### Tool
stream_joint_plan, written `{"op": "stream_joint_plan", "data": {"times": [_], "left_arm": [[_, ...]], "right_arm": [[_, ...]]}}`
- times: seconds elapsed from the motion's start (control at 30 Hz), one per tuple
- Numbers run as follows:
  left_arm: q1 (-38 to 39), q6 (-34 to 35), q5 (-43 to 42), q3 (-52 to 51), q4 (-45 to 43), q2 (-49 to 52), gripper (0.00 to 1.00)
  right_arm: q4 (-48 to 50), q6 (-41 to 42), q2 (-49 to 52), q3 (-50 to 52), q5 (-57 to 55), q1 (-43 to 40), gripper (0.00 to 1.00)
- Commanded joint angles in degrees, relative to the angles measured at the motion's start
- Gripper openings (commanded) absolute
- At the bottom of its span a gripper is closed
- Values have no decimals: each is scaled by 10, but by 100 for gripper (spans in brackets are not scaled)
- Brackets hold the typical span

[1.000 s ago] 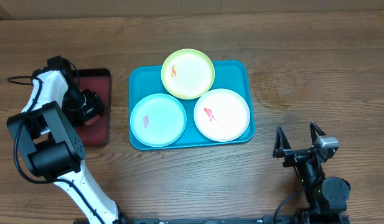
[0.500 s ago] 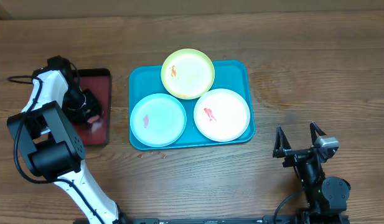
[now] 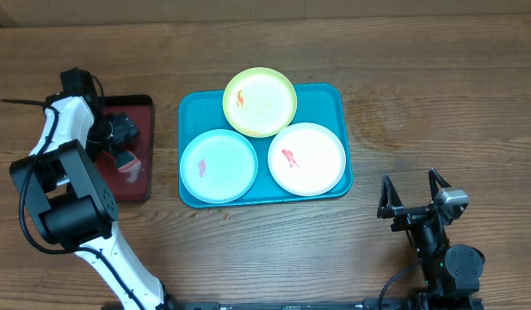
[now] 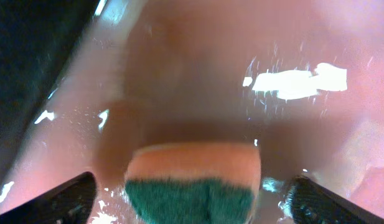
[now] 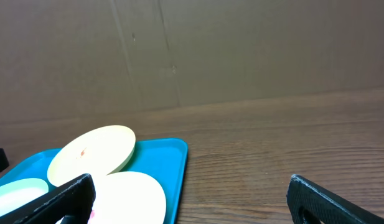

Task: Clean dirty plates on tray and stack at the side
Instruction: 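Grasp the orange-green sponge with the left gripper and dip it in water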

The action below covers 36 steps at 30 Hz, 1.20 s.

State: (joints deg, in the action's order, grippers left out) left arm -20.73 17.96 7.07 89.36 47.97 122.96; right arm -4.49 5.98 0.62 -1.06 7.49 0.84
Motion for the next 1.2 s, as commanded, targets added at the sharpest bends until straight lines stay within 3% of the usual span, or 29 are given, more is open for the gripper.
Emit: {"op": "stream_joint_plan", "data": {"times": [0.0,0.03,0.13,0.17,0.27,0.33,0.37,0.4,0.43,0.47,0.77,0.83,0.97,1.0,1.03,1.07,1.13,1.17], "left_arm": [[-4,0,25,3,-16,17,82],[-3,0,25,3,-19,17,72],[-3,0,24,3,-22,22,26],[-3,0,24,3,-22,24,17],[-3,0,23,-3,-18,25,4],[-3,0,23,-3,-6,25,4],[-3,0,23,-3,2,25,16],[-3,0,23,-3,11,25,47],[-3,0,23,-3,19,25,89],[-3,0,23,-3,26,25,100],[-3,0,-63,-3,87,25,97],[-3,0,-71,-3,91,25,80],[-3,0,-71,-3,95,25,34],[-3,0,-71,-3,95,25,17],[-3,0,-71,-3,95,25,9],[-3,0,-71,-3,96,25,4],[-3,0,-71,-3,97,25,6],[-3,0,-71,-3,98,25,22]], "right_arm": [[3,0,-3,6,0,3,100],[3,0,-3,6,0,3,100],[3,0,-3,6,0,3,100],[3,0,-3,6,0,3,100],[3,0,-3,6,0,3,100],[3,0,-3,6,0,3,100],[3,0,-3,6,0,3,100],[3,0,-3,6,0,3,100],[3,0,-3,6,0,3,100],[3,0,-3,6,0,3,100],[3,0,-3,6,0,3,100],[3,0,-3,6,0,3,100],[3,0,-3,6,0,3,100],[3,0,-3,6,0,3,100],[3,0,-3,6,0,3,100],[3,0,-3,6,0,3,100],[3,0,-3,6,0,3,100],[3,0,-3,6,0,3,100]]}}
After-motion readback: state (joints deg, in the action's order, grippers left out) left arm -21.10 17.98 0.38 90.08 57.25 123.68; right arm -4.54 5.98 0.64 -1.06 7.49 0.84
